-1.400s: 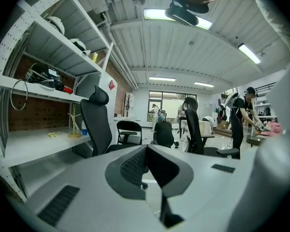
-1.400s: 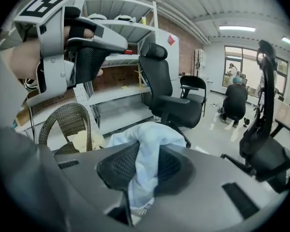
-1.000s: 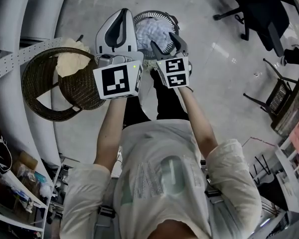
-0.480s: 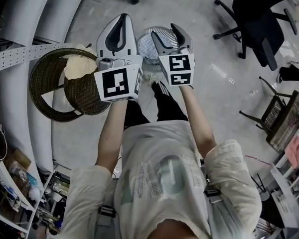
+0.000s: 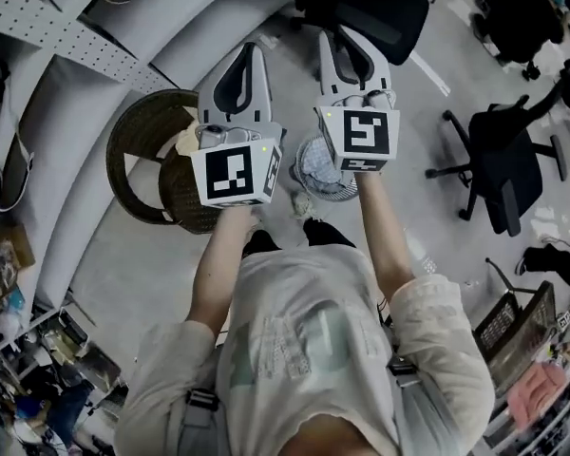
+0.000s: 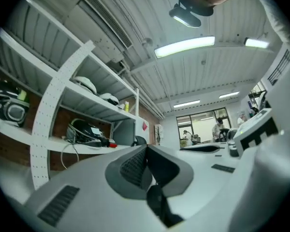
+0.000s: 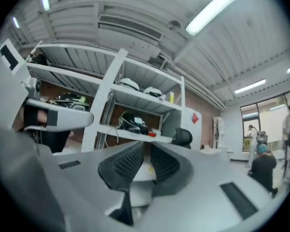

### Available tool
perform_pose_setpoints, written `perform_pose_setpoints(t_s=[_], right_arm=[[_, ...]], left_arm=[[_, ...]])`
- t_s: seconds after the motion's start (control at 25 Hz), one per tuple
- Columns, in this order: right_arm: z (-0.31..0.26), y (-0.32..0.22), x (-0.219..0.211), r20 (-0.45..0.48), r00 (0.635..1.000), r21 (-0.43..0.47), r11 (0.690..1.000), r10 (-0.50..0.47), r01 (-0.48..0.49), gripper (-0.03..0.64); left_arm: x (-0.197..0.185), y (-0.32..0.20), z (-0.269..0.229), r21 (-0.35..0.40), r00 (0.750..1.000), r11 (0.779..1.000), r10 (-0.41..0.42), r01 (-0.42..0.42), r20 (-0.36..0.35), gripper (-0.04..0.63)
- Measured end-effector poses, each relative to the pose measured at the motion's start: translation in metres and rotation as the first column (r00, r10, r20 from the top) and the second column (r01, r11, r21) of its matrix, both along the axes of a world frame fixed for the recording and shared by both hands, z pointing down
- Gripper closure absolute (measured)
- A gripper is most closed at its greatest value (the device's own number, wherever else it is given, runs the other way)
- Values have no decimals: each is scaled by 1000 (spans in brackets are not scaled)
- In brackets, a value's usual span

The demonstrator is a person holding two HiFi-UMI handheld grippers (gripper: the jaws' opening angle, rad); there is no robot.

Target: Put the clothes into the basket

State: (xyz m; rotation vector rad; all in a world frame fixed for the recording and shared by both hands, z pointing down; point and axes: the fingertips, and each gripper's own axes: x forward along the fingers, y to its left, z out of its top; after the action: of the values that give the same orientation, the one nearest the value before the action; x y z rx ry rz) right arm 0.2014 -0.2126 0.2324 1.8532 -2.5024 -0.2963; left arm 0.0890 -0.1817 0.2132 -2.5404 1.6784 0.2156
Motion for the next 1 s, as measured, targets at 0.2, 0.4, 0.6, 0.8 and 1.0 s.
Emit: perform_pose_setpoints(t_s=[0.2,0.4,0.6,0.8,1.0], right_arm=[[-87,25,-128,22,966,199,948,-259,250,580],[-107,59,-223,55,887,236,869,-458,434,583],[-95,77,-290,70,820,205,813,-567,545,583],[-80,77,-319,72,789,161,787,-611,595,583],[-56,61,-330,42,789,115,788,-613,605,583]], left_arm=[[-96,24,-40,85,980,977,-199,198,3,578],[-168,49,-59,134,939,930,-345,341,4,578],[-227,68,-62,138,892,883,-452,449,-5,578],[-263,72,-42,85,863,861,-504,502,12,578],[-291,68,-26,55,841,840,-541,539,20,578]])
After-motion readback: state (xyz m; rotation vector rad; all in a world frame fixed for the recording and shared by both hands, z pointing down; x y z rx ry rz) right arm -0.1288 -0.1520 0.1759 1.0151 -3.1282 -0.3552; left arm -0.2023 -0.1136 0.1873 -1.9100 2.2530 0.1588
